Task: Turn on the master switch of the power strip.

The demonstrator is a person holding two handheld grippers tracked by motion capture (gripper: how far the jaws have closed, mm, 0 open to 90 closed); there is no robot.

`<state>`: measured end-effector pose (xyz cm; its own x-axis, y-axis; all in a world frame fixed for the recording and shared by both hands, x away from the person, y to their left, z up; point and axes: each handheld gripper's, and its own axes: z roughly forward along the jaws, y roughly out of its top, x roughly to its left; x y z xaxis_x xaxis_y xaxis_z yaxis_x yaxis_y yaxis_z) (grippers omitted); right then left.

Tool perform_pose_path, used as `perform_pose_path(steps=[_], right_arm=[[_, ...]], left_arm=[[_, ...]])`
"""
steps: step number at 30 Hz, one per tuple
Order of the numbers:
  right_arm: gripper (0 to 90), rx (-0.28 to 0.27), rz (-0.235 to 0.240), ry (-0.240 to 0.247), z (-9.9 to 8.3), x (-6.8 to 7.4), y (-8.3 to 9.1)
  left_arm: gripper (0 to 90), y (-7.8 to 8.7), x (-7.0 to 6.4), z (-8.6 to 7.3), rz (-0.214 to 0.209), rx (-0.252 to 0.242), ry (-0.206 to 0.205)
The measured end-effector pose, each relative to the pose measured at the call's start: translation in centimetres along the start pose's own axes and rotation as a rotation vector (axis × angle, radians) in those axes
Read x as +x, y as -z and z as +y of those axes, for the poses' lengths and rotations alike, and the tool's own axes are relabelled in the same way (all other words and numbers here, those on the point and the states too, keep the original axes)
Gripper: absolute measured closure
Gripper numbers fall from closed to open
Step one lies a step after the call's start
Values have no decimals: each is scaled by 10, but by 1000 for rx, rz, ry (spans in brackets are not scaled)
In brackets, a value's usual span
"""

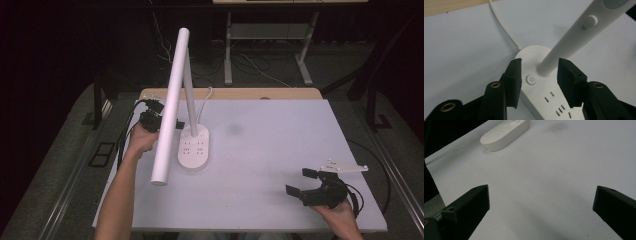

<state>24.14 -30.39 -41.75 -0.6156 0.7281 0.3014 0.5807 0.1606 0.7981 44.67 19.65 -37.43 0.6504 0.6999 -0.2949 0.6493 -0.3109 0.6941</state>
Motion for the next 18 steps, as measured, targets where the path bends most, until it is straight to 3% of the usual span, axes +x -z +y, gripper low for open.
perform_pose_path(steps=[7, 13, 18], right_arm=[[2, 1, -3, -7, 0, 0, 1], [2, 2, -3, -9, -1, -1, 1], [2, 6, -3, -6, -1, -1, 1]], left_arm=[[694, -6, 6, -1, -17, -38, 52], [881, -13, 2, -1, 16, -45, 38], [900, -20, -2, -1, 44, -36, 21]])
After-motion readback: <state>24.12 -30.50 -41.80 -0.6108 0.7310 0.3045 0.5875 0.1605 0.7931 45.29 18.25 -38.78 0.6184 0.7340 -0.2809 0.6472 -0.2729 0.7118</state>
